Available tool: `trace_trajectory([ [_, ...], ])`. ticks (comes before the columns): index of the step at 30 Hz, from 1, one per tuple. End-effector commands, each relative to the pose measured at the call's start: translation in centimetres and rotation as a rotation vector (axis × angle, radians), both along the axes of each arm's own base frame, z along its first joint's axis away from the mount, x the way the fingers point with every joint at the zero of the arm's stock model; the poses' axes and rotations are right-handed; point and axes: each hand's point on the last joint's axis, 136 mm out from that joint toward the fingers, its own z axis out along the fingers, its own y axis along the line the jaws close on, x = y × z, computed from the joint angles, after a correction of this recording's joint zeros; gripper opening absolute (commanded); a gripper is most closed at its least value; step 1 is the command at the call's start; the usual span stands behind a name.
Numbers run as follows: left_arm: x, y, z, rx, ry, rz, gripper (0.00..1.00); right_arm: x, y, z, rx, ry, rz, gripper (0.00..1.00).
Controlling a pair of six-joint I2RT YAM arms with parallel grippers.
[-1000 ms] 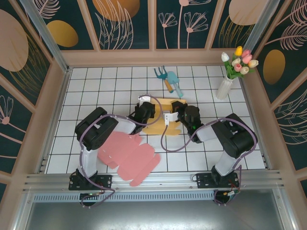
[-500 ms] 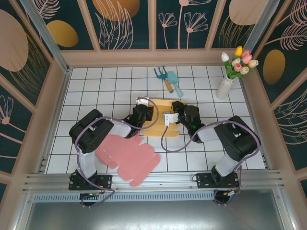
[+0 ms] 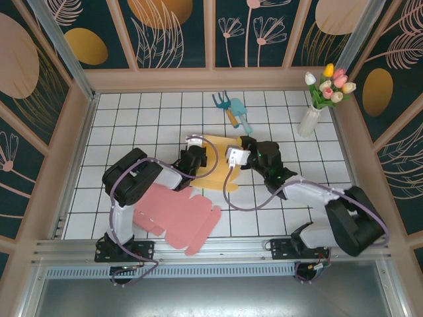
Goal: Fold the paper box
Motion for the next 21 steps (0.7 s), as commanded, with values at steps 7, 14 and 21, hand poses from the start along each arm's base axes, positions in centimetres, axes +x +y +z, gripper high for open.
trace_trajectory([
  [7, 0.9, 0.1, 0.8, -0.008, -0.071, 0.013, 0.30, 1.5, -2.6, 6.9, 1.040, 0.498, -0.449, 0.39],
  [14, 0.8, 0.1, 0.8, -0.001, -0.077, 0.006, 0.23, 2.1, -1.2, 1.8, 1.242, 0.823, -0.616, 0.41],
  [21, 0.9, 0.0, 0.8, -0.001, -0.078, 0.004, 0.16, 3.6, 1.3, -1.3, 1.206, 0.966, -0.673, 0.42],
])
